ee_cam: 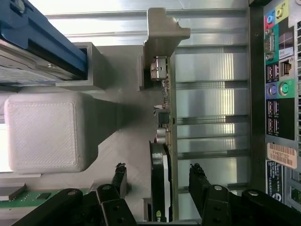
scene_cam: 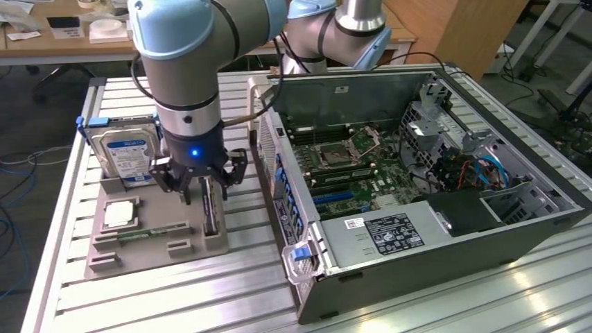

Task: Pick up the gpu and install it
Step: 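Pick up the gpu and move the gpu toward the slot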

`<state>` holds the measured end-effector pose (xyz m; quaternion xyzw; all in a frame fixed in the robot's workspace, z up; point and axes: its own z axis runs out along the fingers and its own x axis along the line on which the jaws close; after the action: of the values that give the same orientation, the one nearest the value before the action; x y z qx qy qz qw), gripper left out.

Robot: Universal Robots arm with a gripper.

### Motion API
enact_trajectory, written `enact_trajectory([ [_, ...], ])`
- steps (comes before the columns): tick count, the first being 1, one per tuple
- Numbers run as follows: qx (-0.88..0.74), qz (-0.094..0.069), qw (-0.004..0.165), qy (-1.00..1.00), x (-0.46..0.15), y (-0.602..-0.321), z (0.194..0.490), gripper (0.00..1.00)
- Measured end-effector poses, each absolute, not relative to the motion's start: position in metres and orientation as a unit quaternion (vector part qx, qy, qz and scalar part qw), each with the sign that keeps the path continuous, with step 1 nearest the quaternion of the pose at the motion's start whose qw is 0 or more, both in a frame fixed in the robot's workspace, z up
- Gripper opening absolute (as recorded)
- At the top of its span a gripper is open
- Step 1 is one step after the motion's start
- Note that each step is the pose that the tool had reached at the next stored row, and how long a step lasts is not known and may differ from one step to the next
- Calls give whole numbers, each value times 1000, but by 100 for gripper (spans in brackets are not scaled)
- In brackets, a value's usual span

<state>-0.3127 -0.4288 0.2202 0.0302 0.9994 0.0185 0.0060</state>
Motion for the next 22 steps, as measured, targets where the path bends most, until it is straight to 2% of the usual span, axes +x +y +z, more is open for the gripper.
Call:
enact_trajectory([
  [12, 30, 18, 6, 999, -313, -427, 208, 65],
  [13, 30, 18, 6, 999, -313, -427, 208, 64],
  [14, 30, 18, 6, 999, -313, -427, 208, 57],
  [15, 30, 18, 6, 999, -313, -427, 207, 57],
  [16, 30, 18, 6, 999, -313, -427, 206, 50],
  [21, 30, 18, 6, 999, -313, -427, 205, 49],
  [22, 30, 18, 6, 999, -313, -427, 205, 42],
])
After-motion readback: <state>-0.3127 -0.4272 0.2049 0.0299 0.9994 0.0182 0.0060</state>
